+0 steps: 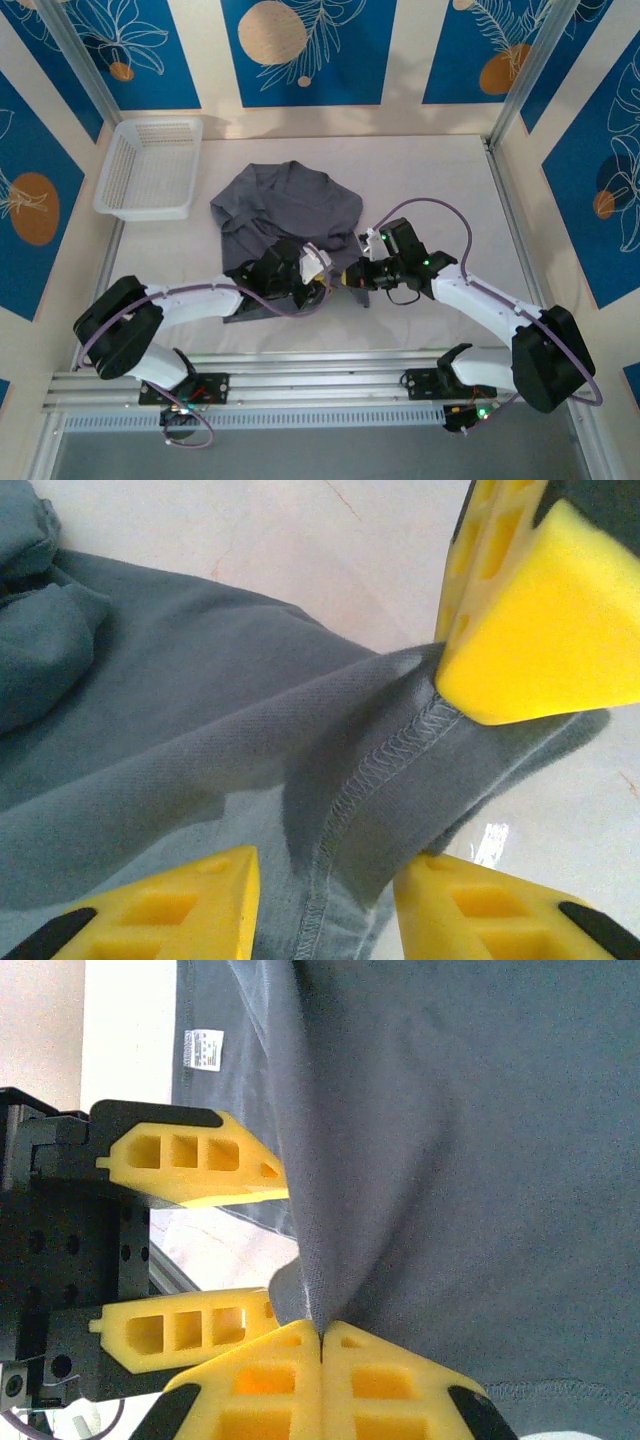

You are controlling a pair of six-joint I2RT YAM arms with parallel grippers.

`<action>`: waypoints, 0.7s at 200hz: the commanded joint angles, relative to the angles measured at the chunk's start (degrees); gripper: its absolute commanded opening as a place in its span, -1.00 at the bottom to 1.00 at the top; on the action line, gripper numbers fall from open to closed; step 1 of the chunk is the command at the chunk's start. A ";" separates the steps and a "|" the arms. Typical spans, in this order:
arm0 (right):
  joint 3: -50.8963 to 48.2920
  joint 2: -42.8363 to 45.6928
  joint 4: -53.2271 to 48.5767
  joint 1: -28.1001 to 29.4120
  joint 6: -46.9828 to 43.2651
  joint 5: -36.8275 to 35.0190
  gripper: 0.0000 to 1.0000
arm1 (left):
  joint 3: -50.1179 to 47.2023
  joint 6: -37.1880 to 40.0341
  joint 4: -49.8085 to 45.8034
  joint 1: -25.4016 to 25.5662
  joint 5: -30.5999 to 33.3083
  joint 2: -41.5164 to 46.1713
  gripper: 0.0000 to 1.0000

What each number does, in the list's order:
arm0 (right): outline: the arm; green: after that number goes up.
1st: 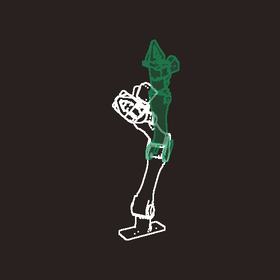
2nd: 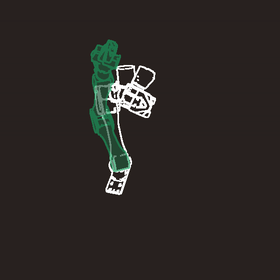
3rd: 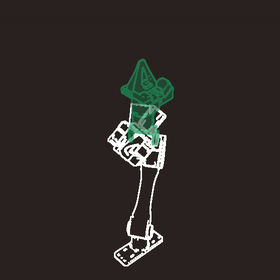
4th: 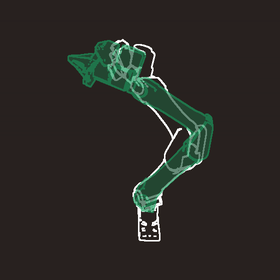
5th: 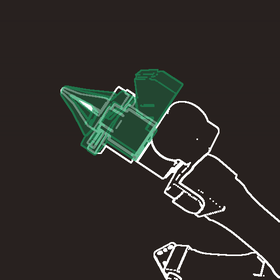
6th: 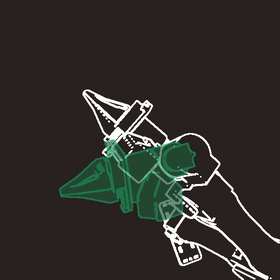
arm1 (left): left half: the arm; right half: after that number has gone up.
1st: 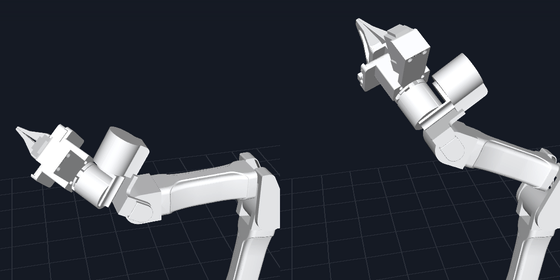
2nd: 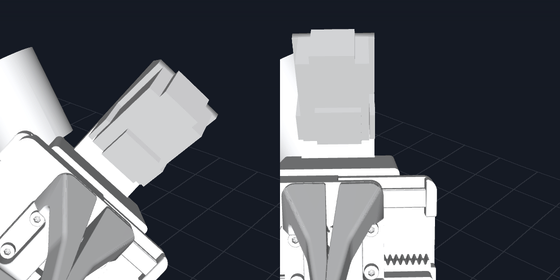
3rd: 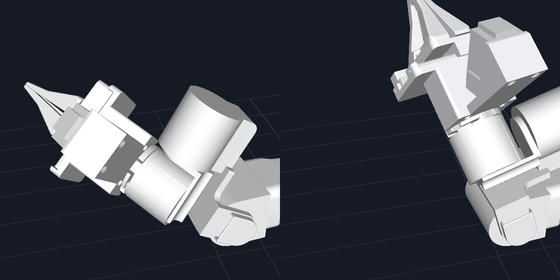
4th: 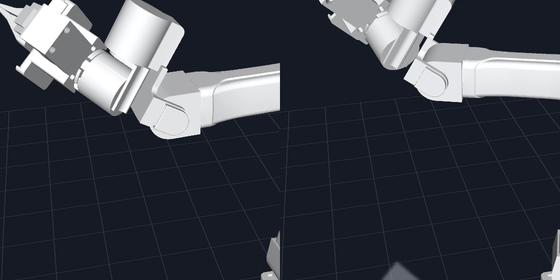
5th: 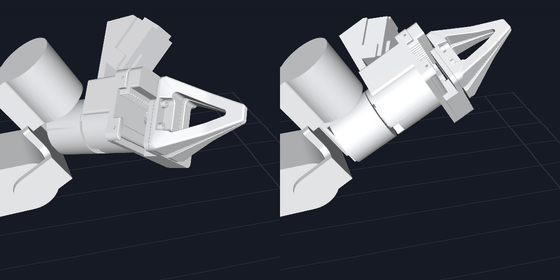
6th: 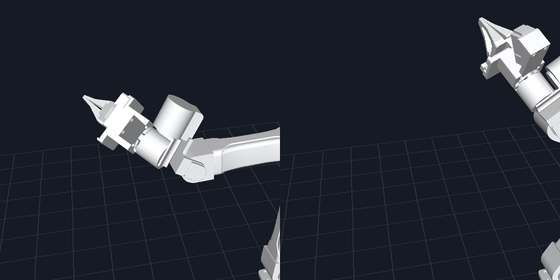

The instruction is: Fold the inside-out t-shirt

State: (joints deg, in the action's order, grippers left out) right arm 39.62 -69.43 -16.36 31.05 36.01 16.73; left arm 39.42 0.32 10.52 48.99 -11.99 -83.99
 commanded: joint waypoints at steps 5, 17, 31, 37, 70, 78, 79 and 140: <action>0.25 1.38 -2.10 -0.20 -0.41 0.41 -1.00 | -1.27 -0.32 1.43 -1.31 -1.26 0.39 -0.21; 0.28 1.44 -2.18 -0.24 -0.41 0.32 -1.00 | -1.58 -0.32 1.25 -1.82 -1.41 0.75 -0.21; 0.43 1.41 -2.18 -0.20 -0.33 0.34 -1.00 | -1.80 -0.23 1.25 -2.21 -1.75 0.84 -0.22; 0.54 1.42 -2.18 -0.21 -0.33 0.34 -1.00 | -1.80 -0.16 1.32 -2.36 -1.91 0.82 -0.23; 0.68 1.31 -1.92 -0.20 -0.16 0.35 -1.00 | -0.52 -1.27 3.42 -2.37 -4.97 -1.76 -0.24; 0.73 1.27 -2.00 -0.20 -0.16 0.32 -1.00 | -0.27 -2.24 4.66 -2.37 -5.93 -2.78 -0.24; 0.77 1.25 -2.00 -0.24 -0.15 0.32 -1.00 | -0.24 -2.42 4.85 -2.35 -6.03 -2.90 -0.24; 0.18 1.62 -2.42 -0.42 1.48 -2.17 -1.00 | 0.87 -6.38 9.71 -1.98 -7.30 -7.91 -0.95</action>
State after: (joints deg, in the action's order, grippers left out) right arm 39.62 -69.41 -17.23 31.03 36.47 15.51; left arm 38.74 -4.64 17.21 47.11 -17.52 -91.37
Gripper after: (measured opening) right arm 0.046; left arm 0.237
